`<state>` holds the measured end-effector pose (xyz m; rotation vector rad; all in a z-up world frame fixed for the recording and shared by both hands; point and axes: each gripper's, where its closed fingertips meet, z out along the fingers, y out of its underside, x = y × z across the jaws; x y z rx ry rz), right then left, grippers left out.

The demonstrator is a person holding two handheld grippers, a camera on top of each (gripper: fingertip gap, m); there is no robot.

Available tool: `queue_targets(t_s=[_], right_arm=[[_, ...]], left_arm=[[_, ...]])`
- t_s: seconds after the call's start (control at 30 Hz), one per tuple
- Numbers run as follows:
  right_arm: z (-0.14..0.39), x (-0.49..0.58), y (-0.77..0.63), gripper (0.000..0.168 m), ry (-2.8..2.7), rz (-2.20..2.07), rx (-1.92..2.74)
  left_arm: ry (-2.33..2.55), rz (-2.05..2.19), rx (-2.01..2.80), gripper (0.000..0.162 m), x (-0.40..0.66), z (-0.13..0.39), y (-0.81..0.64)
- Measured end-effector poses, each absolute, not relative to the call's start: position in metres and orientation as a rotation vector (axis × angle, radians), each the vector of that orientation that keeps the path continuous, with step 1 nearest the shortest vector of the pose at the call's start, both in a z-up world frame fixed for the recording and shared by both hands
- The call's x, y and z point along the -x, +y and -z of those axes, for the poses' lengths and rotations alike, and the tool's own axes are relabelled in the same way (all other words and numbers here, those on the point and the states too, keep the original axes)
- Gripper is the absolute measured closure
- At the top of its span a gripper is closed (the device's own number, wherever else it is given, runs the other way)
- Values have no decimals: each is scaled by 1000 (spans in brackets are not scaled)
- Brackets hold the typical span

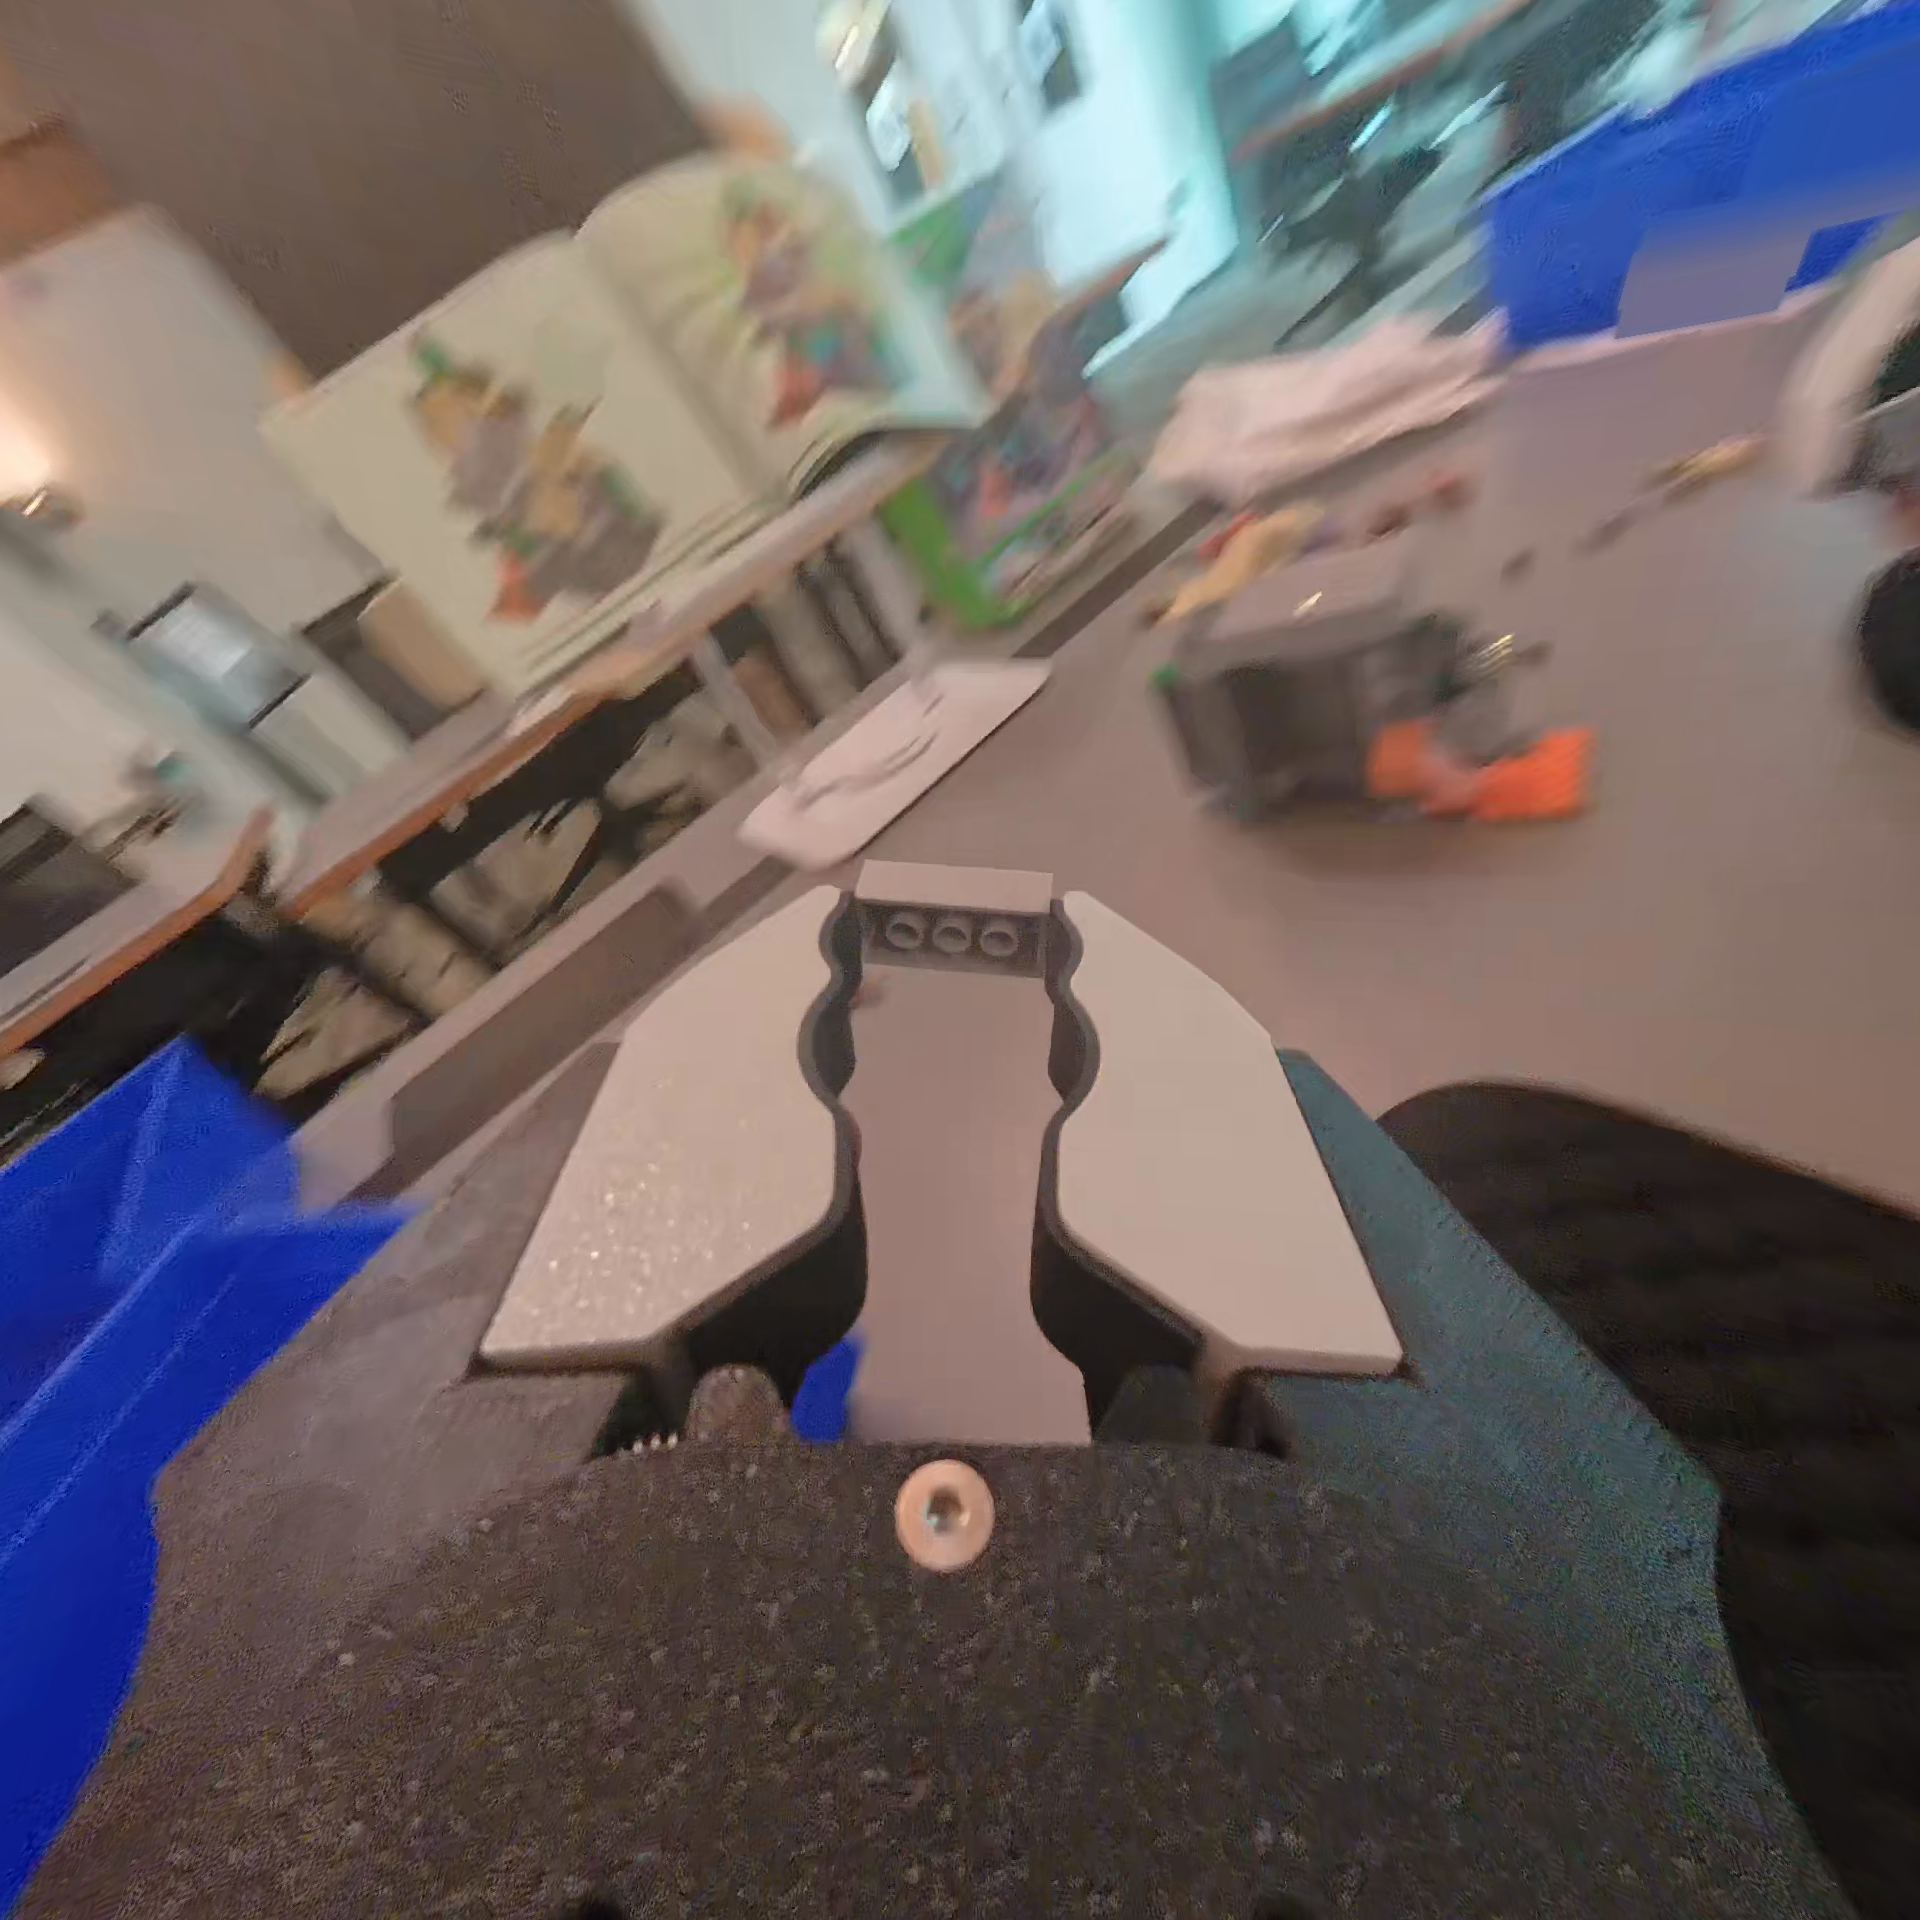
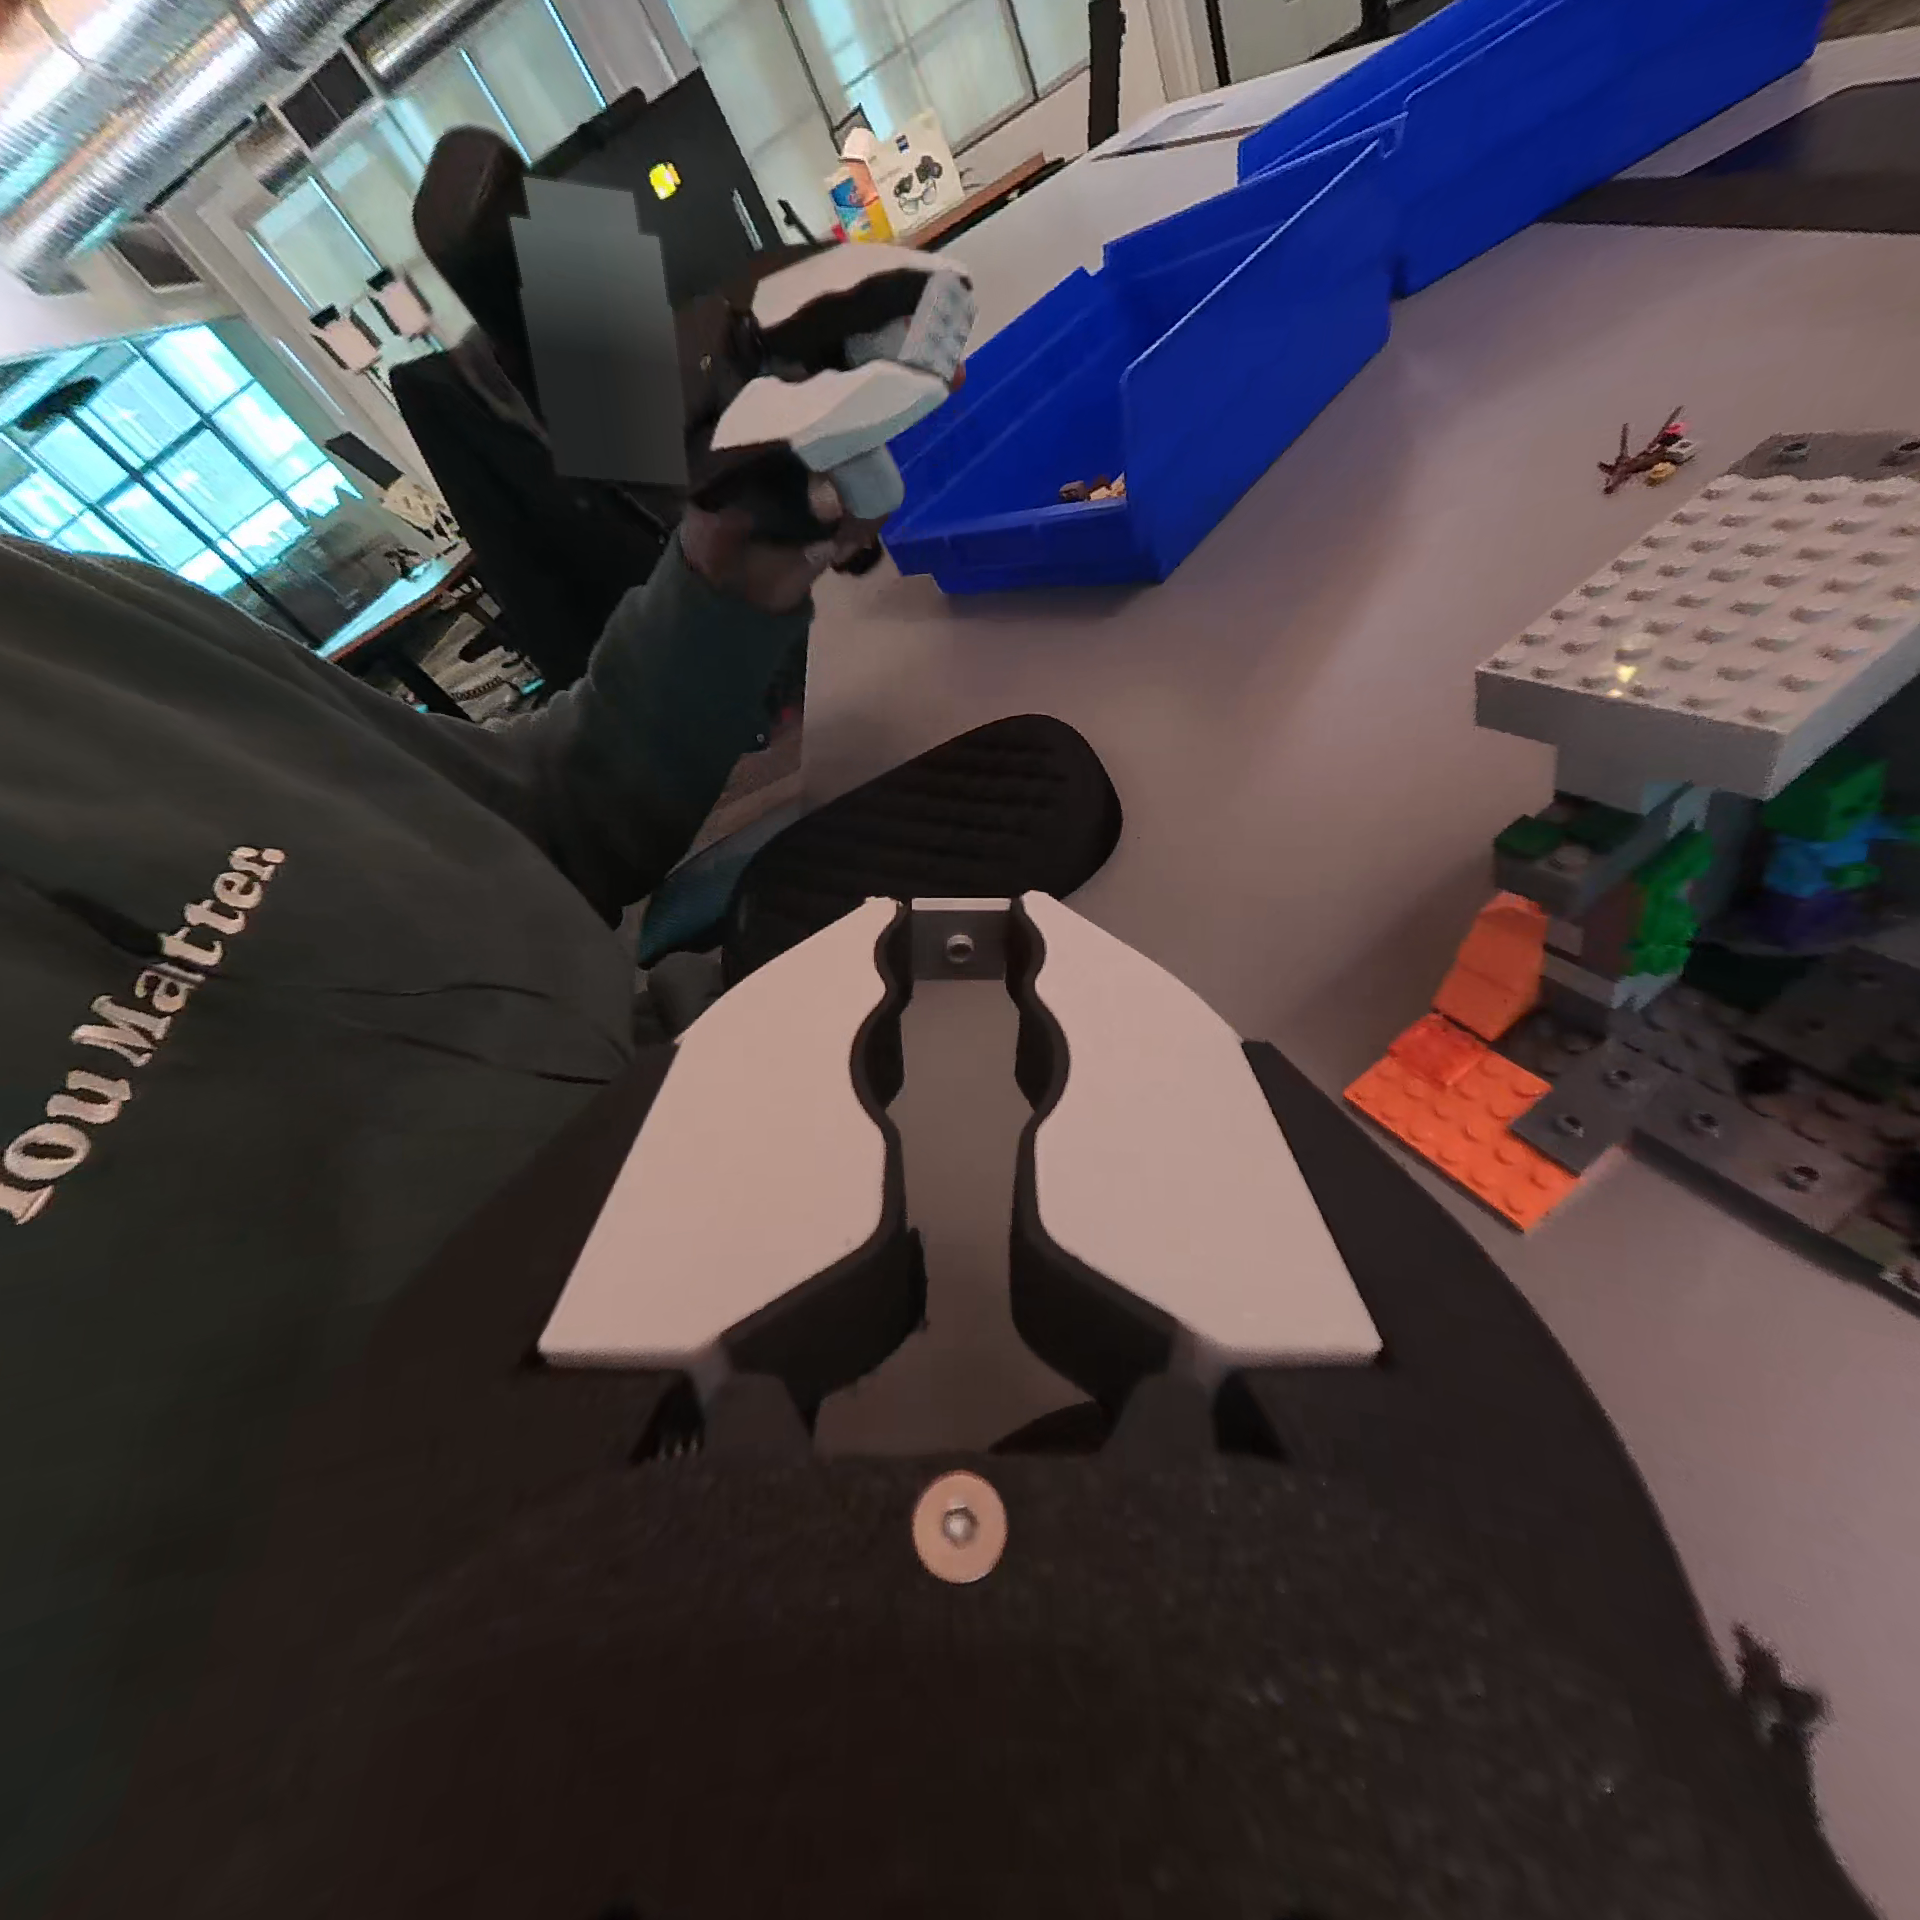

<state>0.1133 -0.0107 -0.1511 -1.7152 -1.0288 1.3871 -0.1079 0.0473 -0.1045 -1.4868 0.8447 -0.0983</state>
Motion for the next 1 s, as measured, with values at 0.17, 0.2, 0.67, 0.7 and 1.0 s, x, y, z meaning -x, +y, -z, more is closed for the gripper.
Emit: queue_targets(t_s=[0.17,0.2,0.67,0.7,1.0], right_arm=[[156,-108,-14,151,-984,-1477,1674],[157,-107,-14,151,-981,-1487,1676],[150,-95,-24,152,-1009,-1517,1654],[147,-91,-25,152,-1003,-1534,1650],[117,-55,-36,151,-907,-1806,1573]], left_arm=[[713,-169,1889,128,217,133,73],[705,-186,1957,128,231,141,75],[877,-83,1866,113,183,149,73],[920,-37,1806,114,162,145,67],[1223,213,1221,121,-11,118,-8]])
